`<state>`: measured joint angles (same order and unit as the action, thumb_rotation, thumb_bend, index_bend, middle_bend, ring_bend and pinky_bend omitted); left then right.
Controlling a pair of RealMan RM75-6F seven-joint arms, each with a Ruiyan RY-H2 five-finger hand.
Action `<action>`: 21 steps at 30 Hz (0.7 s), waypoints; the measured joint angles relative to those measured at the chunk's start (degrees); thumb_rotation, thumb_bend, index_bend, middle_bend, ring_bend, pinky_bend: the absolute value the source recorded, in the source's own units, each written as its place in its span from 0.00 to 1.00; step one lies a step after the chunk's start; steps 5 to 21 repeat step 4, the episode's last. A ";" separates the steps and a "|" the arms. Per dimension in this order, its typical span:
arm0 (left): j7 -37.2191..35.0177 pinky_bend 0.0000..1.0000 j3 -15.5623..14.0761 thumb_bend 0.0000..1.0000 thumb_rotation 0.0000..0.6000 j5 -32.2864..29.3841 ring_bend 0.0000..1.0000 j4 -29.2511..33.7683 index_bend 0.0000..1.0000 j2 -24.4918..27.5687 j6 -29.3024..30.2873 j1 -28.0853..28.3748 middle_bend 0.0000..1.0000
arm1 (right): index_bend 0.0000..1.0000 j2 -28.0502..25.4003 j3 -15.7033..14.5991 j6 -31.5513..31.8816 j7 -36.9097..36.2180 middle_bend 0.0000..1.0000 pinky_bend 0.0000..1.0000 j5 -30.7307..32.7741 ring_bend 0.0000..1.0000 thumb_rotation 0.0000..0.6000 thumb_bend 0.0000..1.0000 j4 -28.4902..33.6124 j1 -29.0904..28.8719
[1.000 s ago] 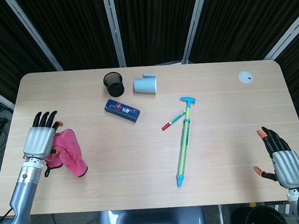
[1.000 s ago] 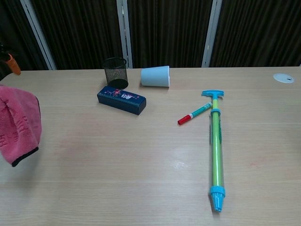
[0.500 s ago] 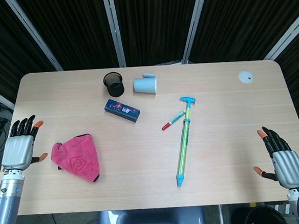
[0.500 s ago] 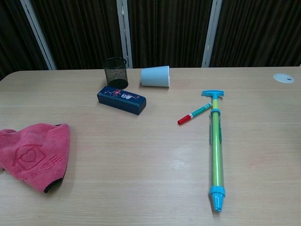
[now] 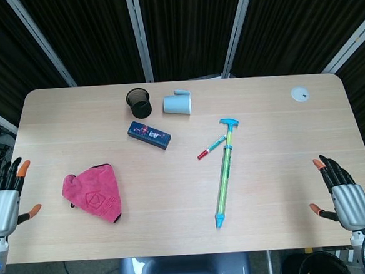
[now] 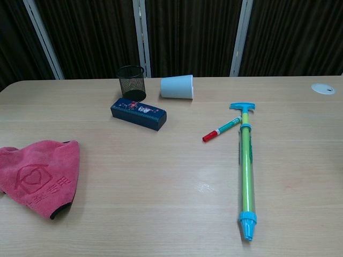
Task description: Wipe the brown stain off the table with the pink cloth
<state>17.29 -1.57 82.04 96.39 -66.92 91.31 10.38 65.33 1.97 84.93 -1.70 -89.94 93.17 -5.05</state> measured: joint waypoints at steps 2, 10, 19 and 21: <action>-0.61 0.00 -2.01 0.00 1.00 2.57 0.00 -2.05 0.00 -0.13 1.71 -2.11 0.00 | 0.00 0.06 -0.04 0.03 0.27 0.00 0.17 0.00 0.00 1.00 0.09 -0.13 0.03; -1.46 0.00 -2.98 0.00 1.00 3.26 0.00 -2.83 0.00 -0.20 2.04 -3.42 0.00 | 0.00 0.05 -0.04 0.11 0.40 0.00 0.17 0.01 0.00 1.00 0.09 -0.16 0.07; -1.46 0.00 -2.98 0.00 1.00 3.26 0.00 -2.83 0.00 -0.20 2.04 -3.42 0.00 | 0.00 0.05 -0.04 0.11 0.40 0.00 0.17 0.01 0.00 1.00 0.09 -0.16 0.07; -1.46 0.00 -2.98 0.00 1.00 3.26 0.00 -2.83 0.00 -0.20 2.04 -3.42 0.00 | 0.00 0.05 -0.04 0.11 0.40 0.00 0.17 0.01 0.00 1.00 0.09 -0.16 0.07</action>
